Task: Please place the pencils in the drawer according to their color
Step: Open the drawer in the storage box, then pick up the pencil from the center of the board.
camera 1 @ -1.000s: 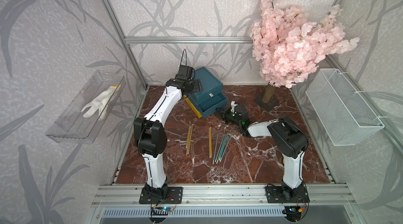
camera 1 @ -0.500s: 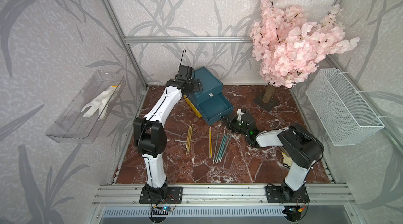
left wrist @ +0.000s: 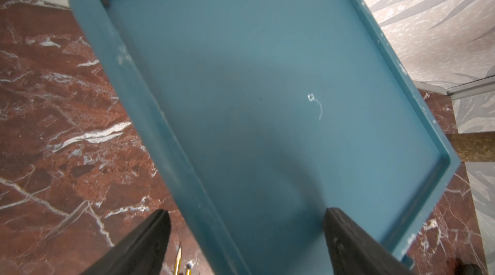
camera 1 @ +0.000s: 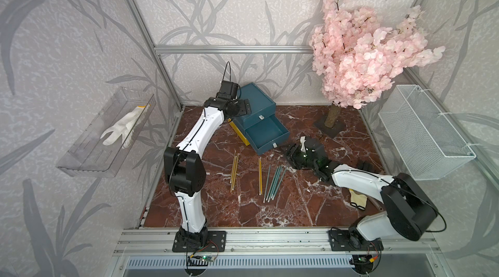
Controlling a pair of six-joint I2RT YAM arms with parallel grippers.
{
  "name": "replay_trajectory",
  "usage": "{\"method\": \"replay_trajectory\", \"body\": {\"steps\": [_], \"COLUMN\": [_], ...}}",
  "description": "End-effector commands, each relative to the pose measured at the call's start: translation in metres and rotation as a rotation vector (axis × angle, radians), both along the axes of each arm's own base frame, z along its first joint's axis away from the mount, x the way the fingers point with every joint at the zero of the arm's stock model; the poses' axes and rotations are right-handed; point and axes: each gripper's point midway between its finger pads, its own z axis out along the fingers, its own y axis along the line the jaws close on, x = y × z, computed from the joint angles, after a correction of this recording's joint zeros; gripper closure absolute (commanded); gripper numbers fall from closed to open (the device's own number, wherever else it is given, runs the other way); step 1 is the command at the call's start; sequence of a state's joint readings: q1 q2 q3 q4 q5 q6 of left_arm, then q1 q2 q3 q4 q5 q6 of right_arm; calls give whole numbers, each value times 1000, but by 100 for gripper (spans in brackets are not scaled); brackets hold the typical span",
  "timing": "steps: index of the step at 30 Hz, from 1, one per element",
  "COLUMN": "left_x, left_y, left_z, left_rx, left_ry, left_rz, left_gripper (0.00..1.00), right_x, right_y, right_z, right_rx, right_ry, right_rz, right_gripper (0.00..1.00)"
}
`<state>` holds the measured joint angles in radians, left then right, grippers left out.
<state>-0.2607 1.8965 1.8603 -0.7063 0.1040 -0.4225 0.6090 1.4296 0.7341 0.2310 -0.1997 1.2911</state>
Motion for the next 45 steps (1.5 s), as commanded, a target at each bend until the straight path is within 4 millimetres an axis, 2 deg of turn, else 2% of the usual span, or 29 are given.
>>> {"method": "replay_trajectory", "body": {"steps": [1, 5, 7, 11, 14, 17, 23, 26, 28, 36, 45], "left_x": [-24, -40, -52, -80, -103, -122, -147, -155, -159, -165, -165], "left_y": [1, 6, 15, 38, 53, 62, 64, 62, 62, 62, 59], "left_z": [24, 36, 35, 23, 16, 3, -23, -35, -41, -45, -46], "left_rx": [-22, -28, -13, 25, 33, 47, 34, 15, 11, 10, -4], "left_ry": [-8, -35, -30, -34, -44, -28, 32, 54, 65, 70, 71], "left_rz": [-16, -11, 15, 104, 164, 188, 183, 178, 176, 162, 151], "left_gripper": [0, 0, 0, 0, 0, 0, 0, 0, 0, 0, 0], "right_x": [-42, -68, -79, -101, -117, -125, -129, -128, -128, -127, -124], "right_y": [-29, -37, -37, -31, -17, -5, 15, 18, 19, 27, 26], "right_z": [-25, -21, -24, -37, -50, -63, -83, -84, -96, -106, -119], "right_rx": [-352, -603, -677, -776, -817, -842, -867, -856, -874, -882, -895], "right_ry": [113, 129, 141, 182, 198, 226, 250, 247, 270, 288, 325], "right_rz": [90, 167, 194, 242, 308, 361, 429, 429, 437, 460, 471], "right_gripper": [36, 37, 37, 38, 39, 40, 44, 45, 45, 47, 51]}}
